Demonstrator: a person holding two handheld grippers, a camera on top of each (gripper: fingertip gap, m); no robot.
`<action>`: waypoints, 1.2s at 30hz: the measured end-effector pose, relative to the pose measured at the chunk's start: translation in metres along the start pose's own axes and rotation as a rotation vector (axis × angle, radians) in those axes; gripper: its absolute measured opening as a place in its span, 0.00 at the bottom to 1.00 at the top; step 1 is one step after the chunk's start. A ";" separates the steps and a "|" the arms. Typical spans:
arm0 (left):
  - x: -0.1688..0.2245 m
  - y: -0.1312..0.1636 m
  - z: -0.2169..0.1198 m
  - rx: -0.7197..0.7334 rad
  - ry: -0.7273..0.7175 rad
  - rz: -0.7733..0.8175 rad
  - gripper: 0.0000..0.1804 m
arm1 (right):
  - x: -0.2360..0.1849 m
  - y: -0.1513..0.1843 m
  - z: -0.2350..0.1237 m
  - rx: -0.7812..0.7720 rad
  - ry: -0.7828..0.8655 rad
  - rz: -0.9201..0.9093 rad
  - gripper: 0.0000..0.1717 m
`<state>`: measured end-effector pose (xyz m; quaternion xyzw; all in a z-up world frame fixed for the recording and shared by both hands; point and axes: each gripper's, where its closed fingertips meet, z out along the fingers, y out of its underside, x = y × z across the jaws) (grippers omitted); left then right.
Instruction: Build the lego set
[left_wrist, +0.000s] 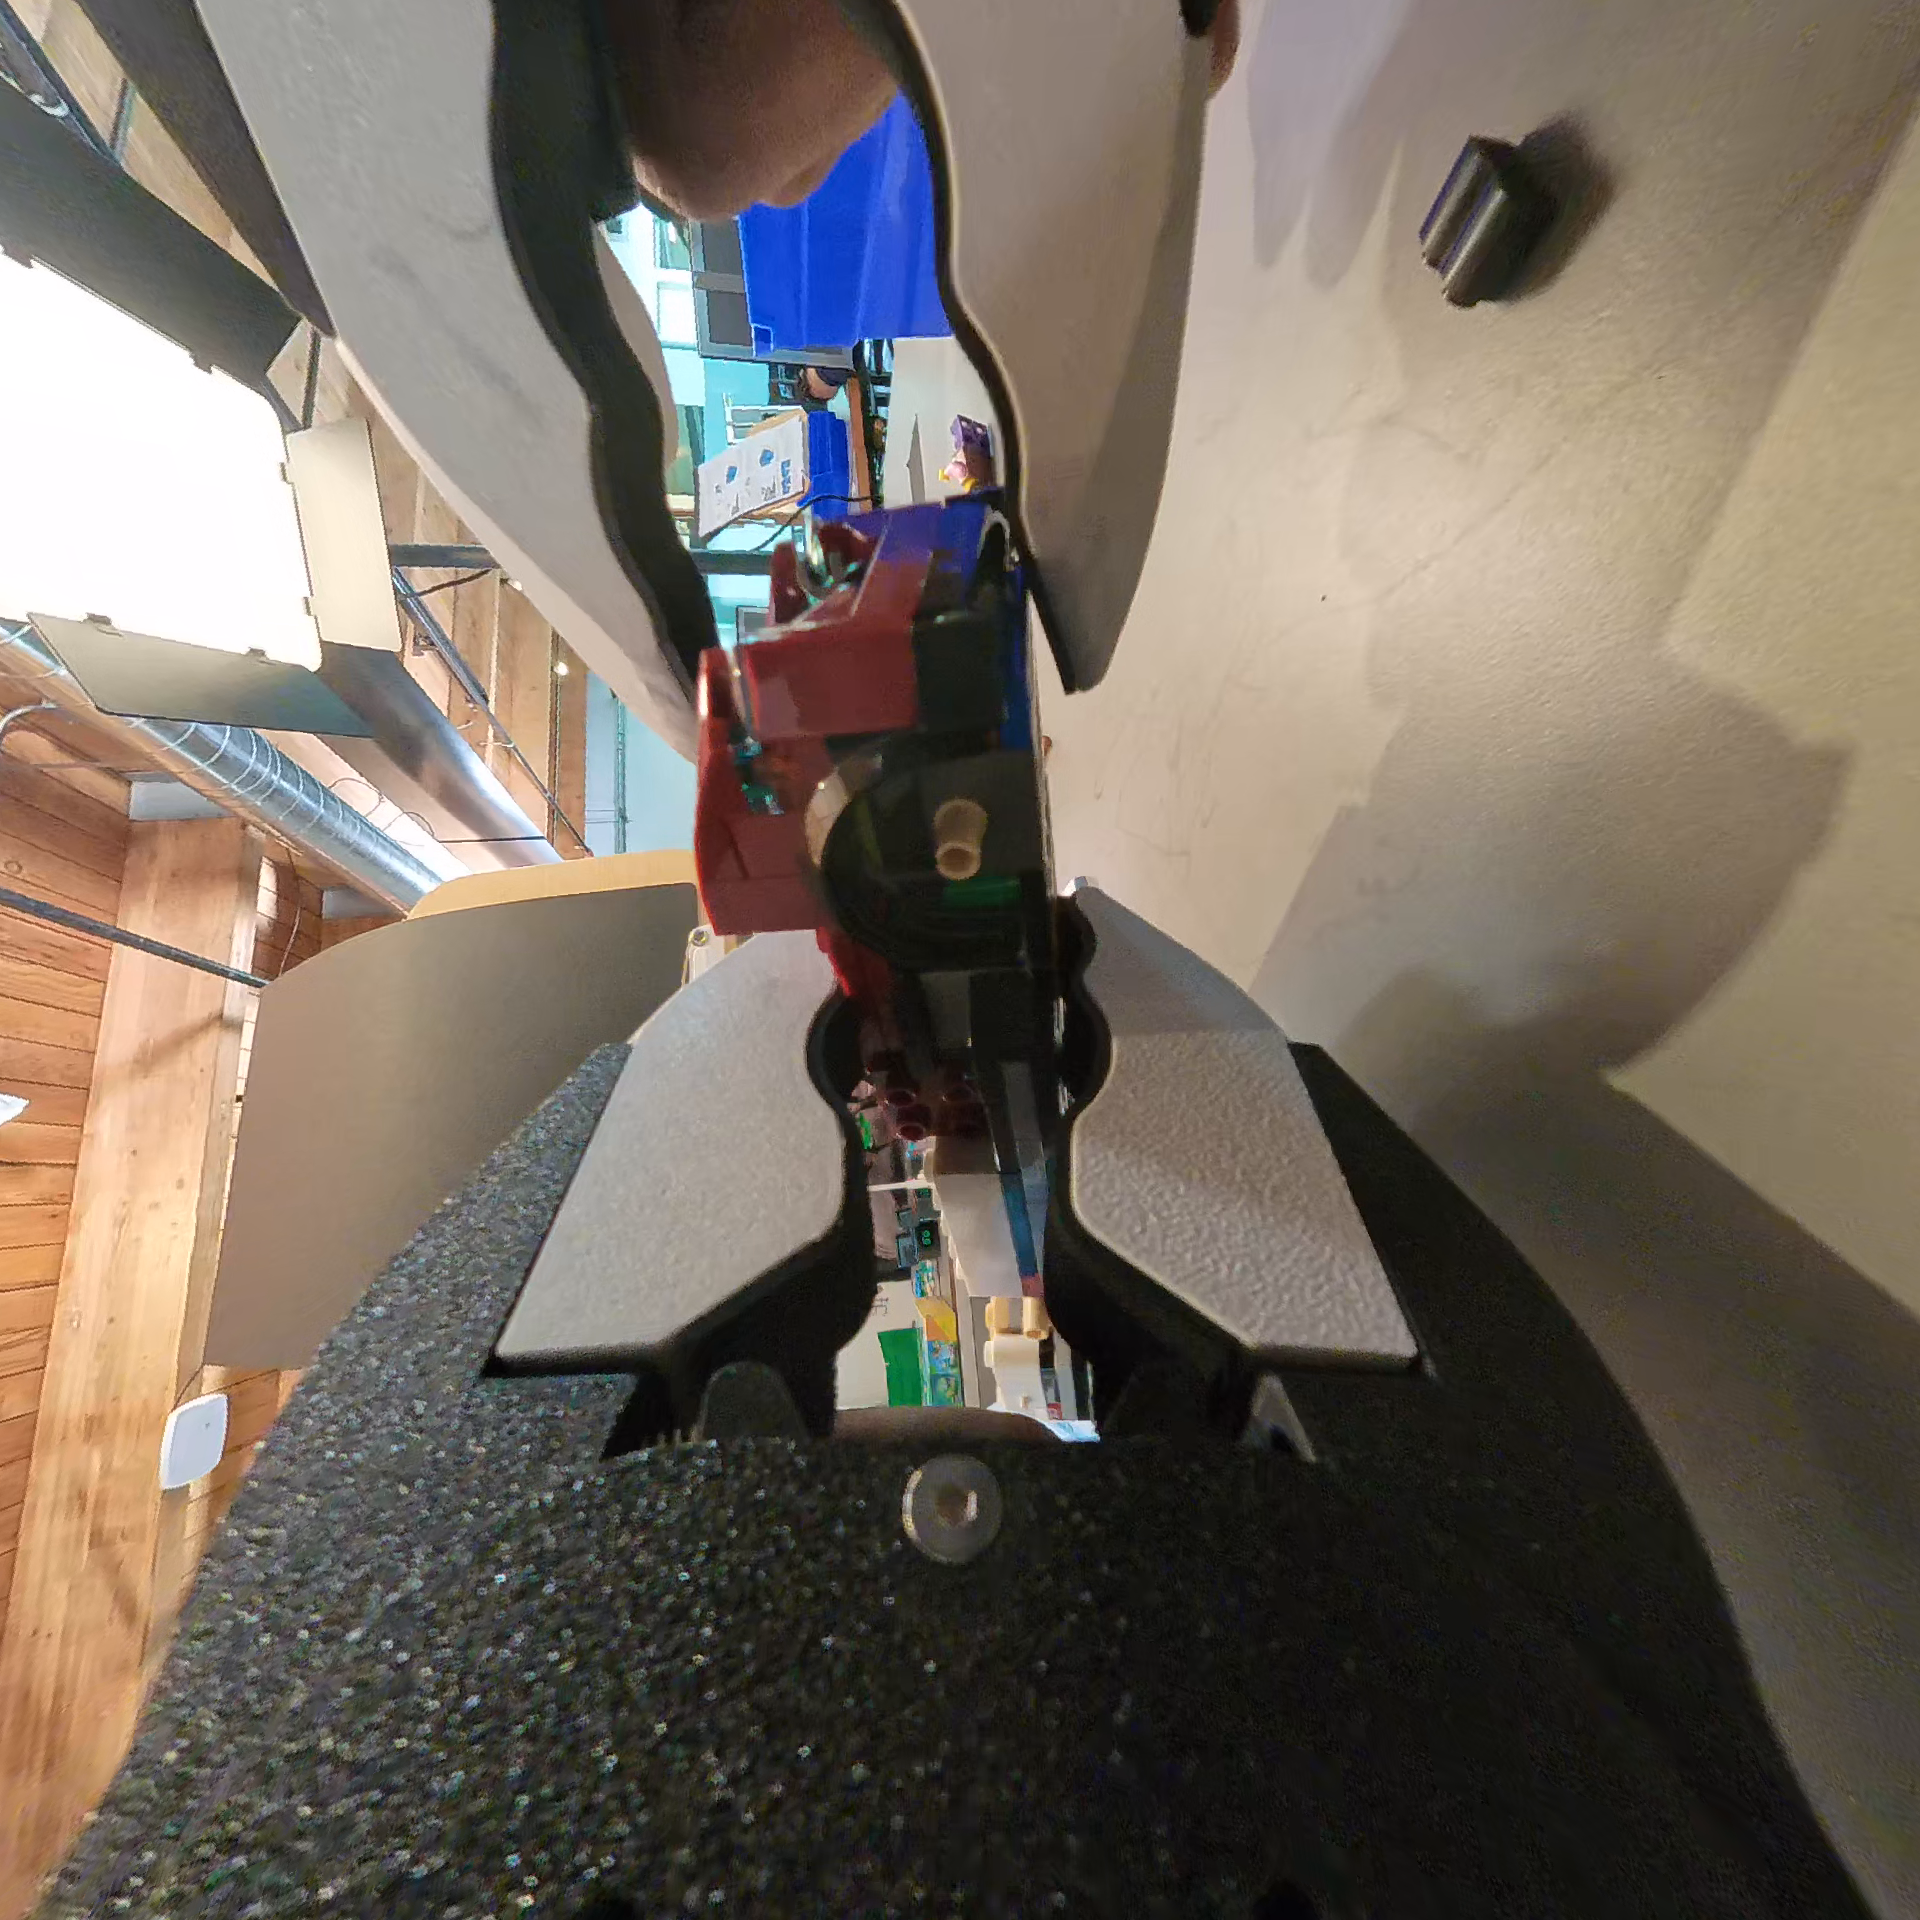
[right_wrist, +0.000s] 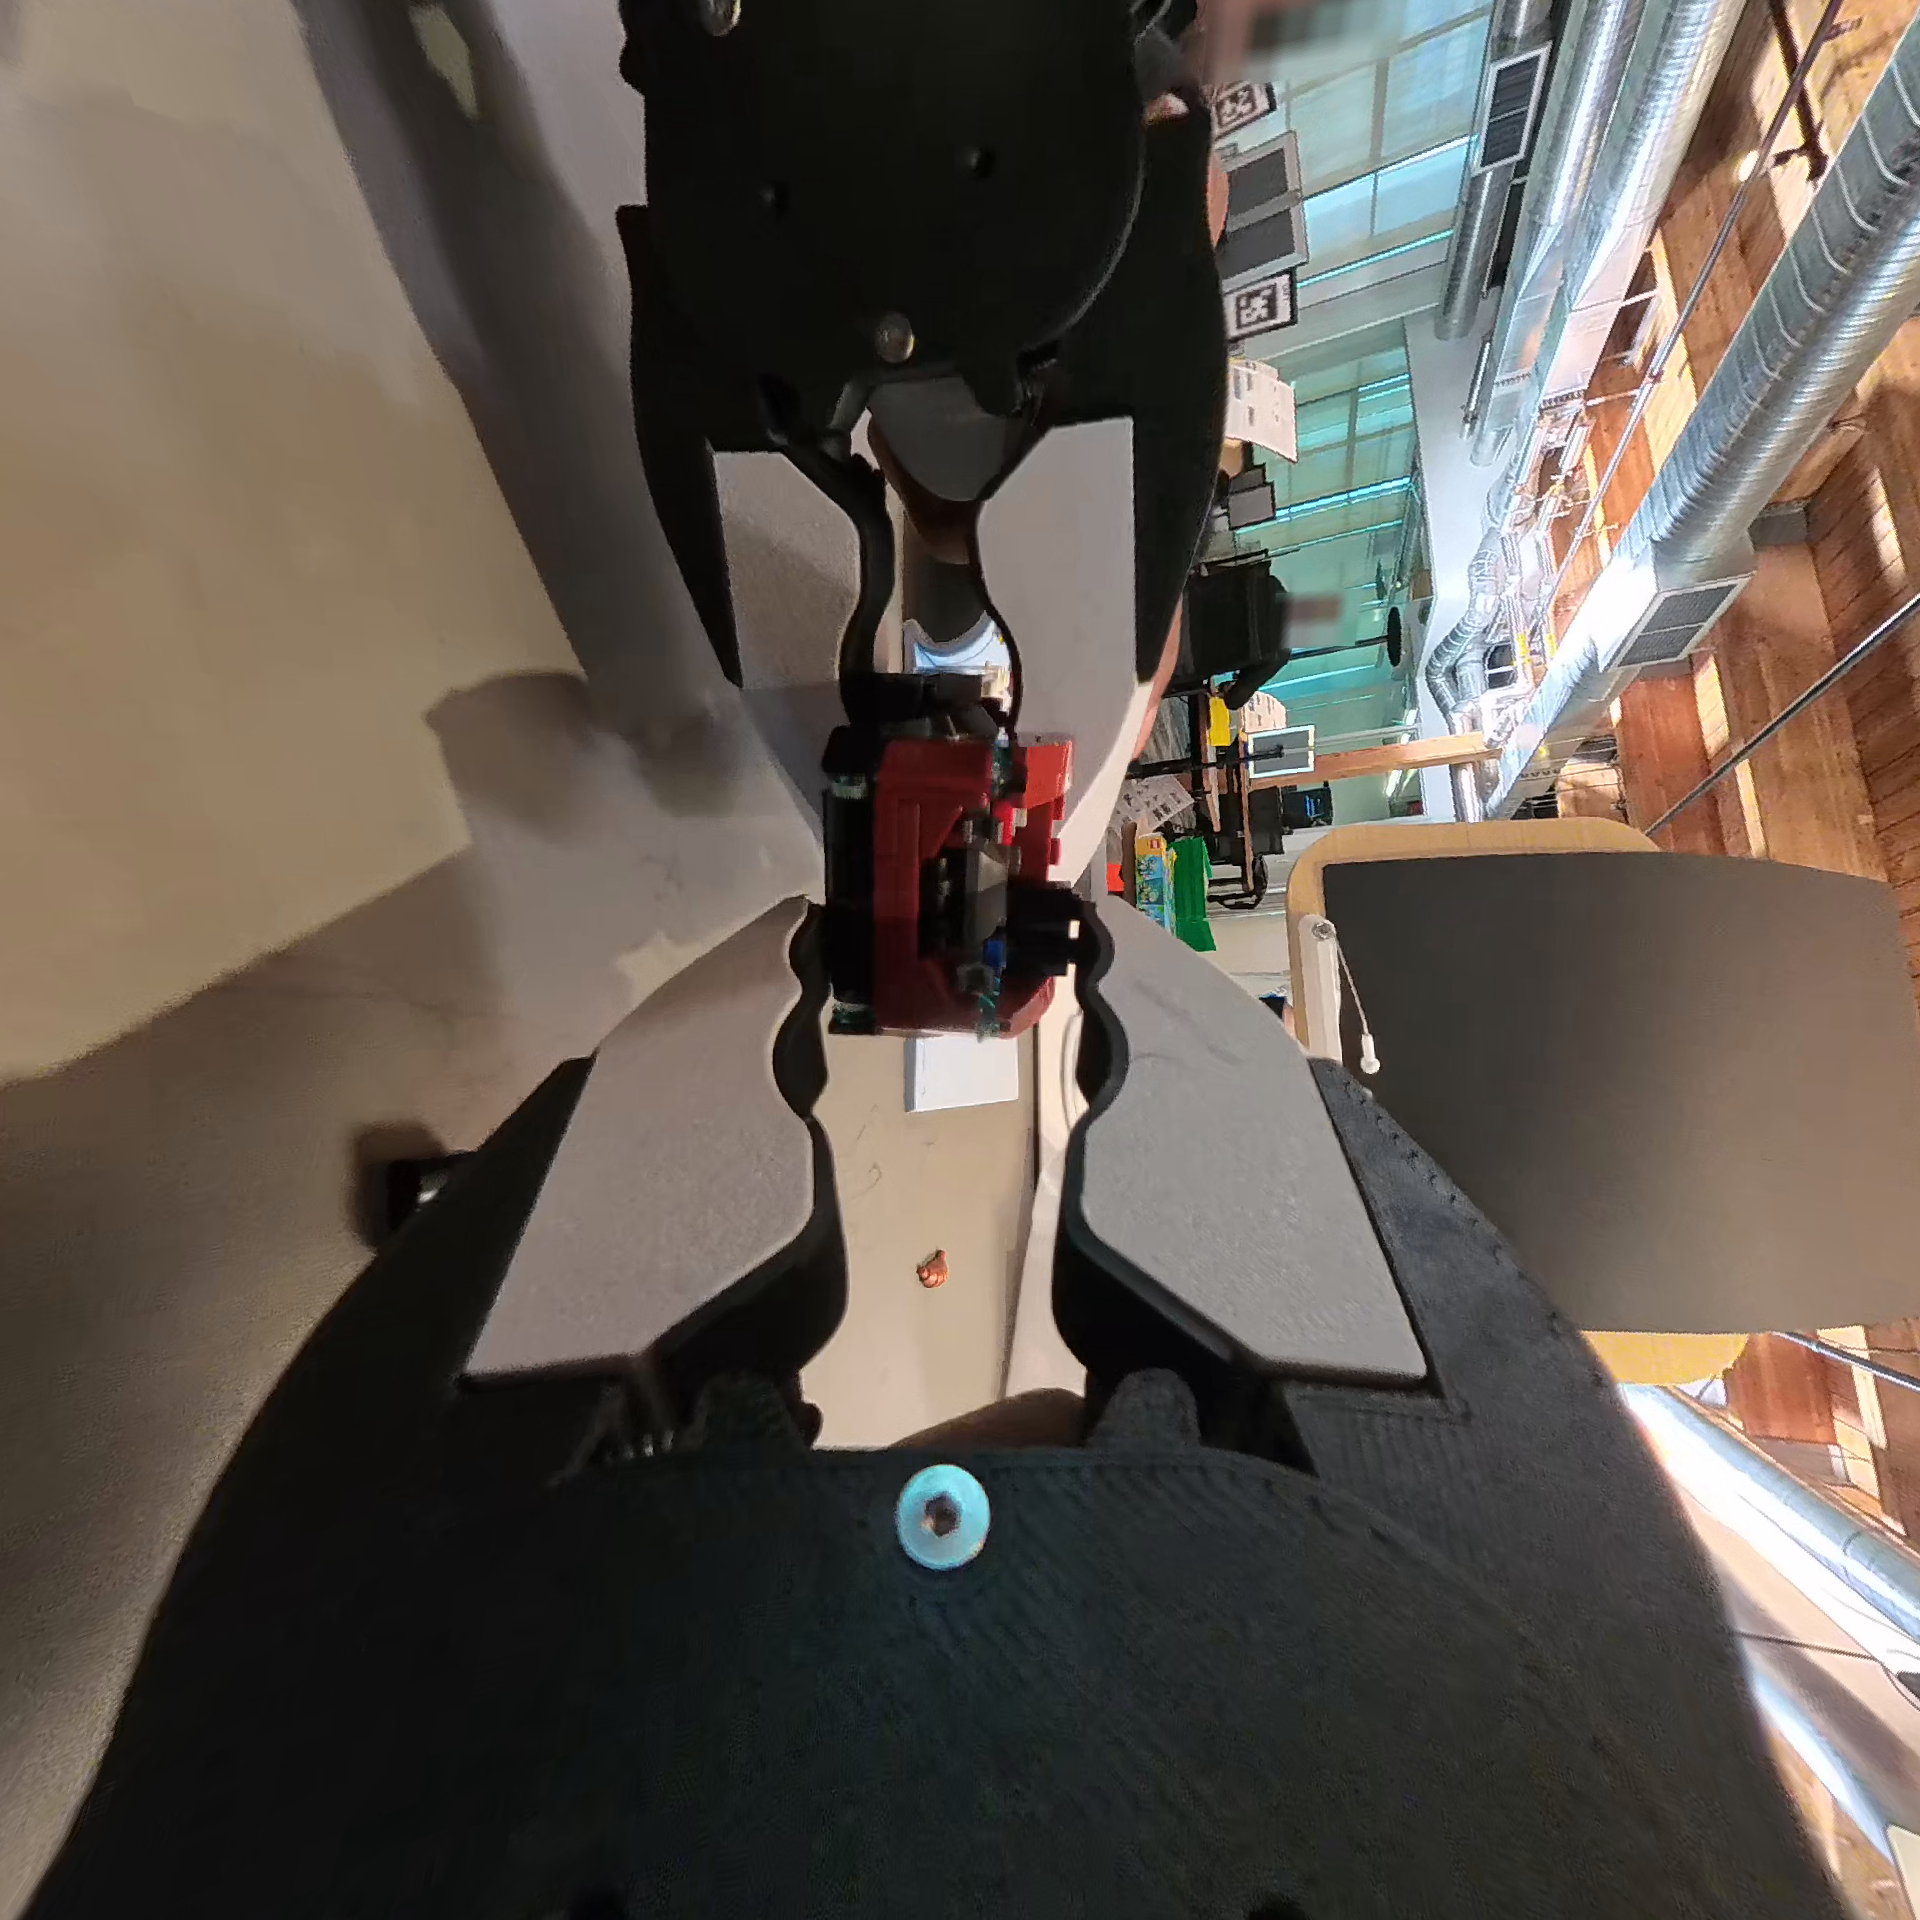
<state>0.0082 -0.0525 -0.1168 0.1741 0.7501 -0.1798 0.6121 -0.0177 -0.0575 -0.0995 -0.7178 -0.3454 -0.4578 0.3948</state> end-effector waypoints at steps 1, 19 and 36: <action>0.000 0.000 0.000 -0.003 0.000 0.002 0.19 | 0.000 0.000 0.000 -0.003 0.002 -0.010 0.27; 0.002 0.002 0.002 -0.010 0.017 -0.009 0.19 | -0.002 0.003 0.004 -0.030 -0.018 -0.018 0.26; -0.002 0.015 0.006 -0.051 0.000 -0.029 0.19 | 0.006 0.006 0.003 -0.015 0.032 0.035 0.37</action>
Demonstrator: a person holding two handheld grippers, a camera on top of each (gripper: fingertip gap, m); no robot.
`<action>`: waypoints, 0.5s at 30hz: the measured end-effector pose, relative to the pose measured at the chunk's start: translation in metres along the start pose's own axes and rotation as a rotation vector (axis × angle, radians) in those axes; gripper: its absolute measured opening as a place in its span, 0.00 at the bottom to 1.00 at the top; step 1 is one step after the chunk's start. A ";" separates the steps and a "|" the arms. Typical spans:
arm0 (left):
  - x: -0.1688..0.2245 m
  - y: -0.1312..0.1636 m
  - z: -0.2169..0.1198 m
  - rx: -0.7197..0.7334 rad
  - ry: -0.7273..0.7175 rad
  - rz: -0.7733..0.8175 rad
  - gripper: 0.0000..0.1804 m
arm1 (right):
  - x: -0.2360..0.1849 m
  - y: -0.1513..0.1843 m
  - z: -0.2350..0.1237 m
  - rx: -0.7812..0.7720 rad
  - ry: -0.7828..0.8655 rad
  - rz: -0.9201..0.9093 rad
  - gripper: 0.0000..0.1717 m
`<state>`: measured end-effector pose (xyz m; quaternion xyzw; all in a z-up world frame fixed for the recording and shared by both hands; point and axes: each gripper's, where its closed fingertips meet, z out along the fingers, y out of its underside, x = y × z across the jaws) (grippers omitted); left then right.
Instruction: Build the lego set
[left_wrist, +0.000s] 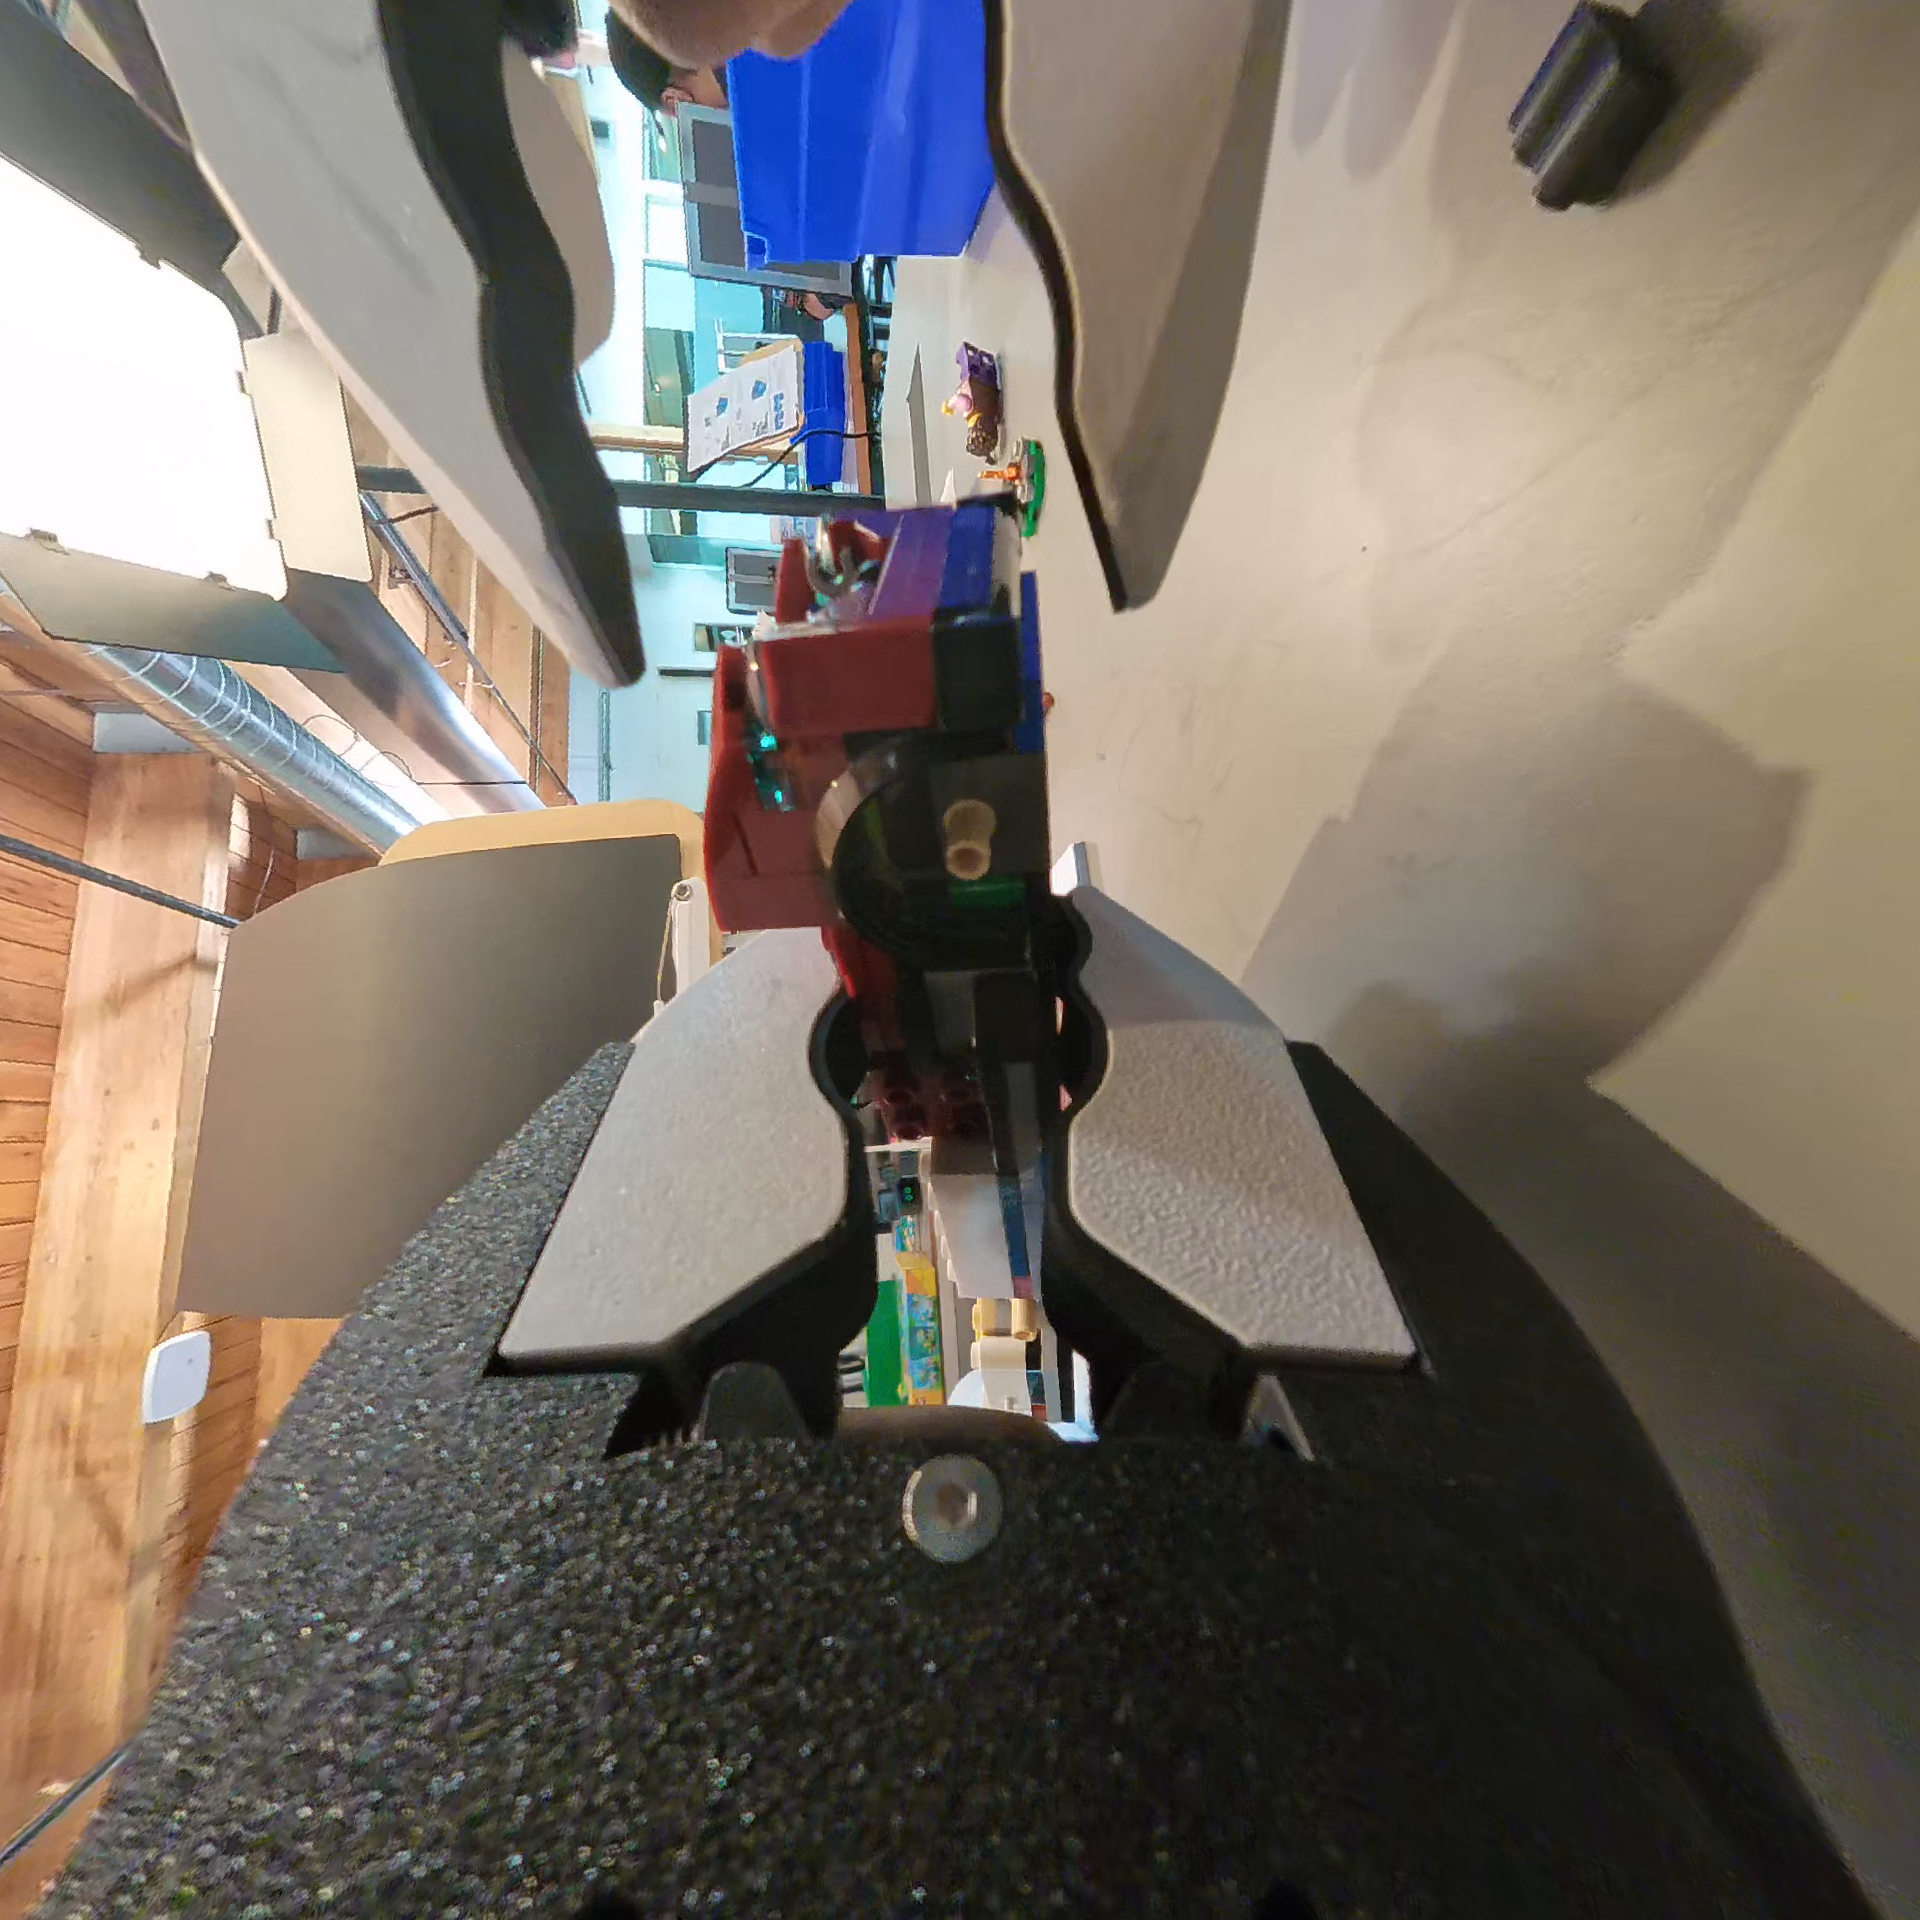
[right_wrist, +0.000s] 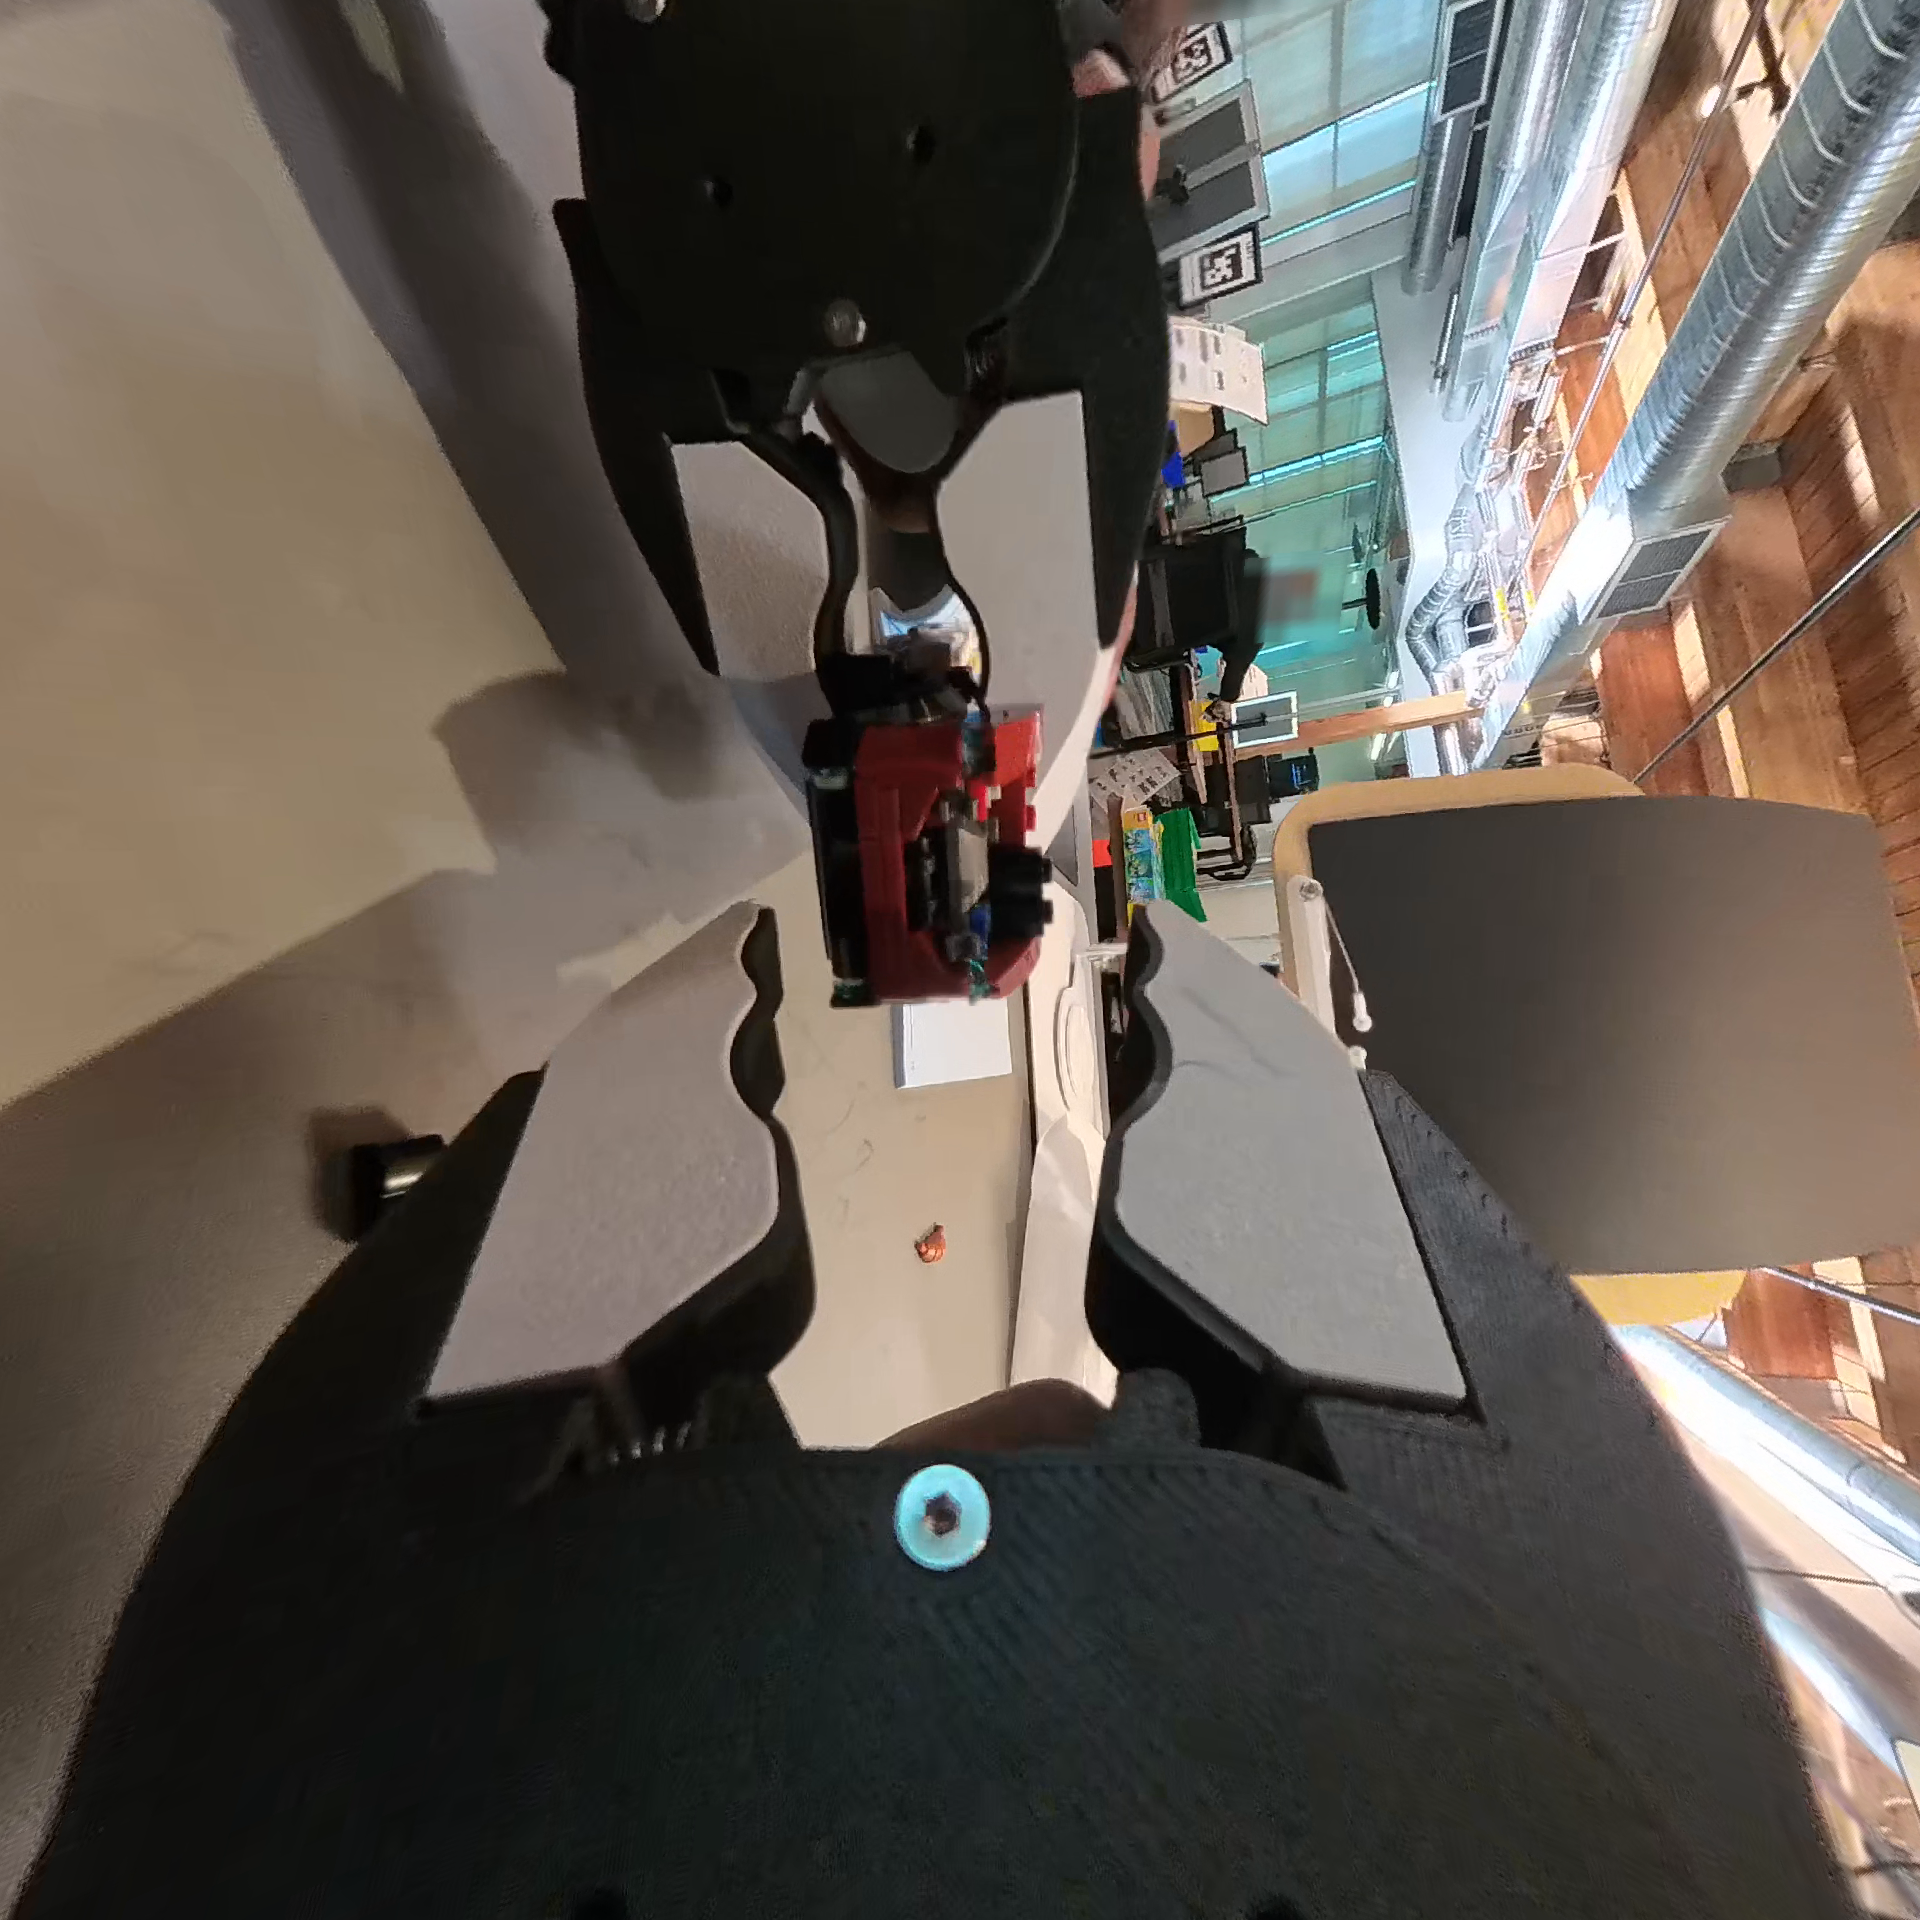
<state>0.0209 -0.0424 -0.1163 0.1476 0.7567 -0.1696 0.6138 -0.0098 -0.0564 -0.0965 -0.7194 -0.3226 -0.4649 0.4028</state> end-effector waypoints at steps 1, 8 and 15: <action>0.000 0.000 0.000 -0.002 0.001 0.009 0.19 | -0.001 -0.001 0.001 0.000 0.003 -0.010 0.36; -0.002 -0.004 -0.001 -0.004 -0.011 0.068 0.19 | -0.006 0.001 0.007 -0.031 0.014 -0.052 0.27; 0.000 -0.002 -0.001 -0.019 -0.001 0.092 0.19 | -0.008 0.003 0.008 -0.031 0.009 -0.071 0.27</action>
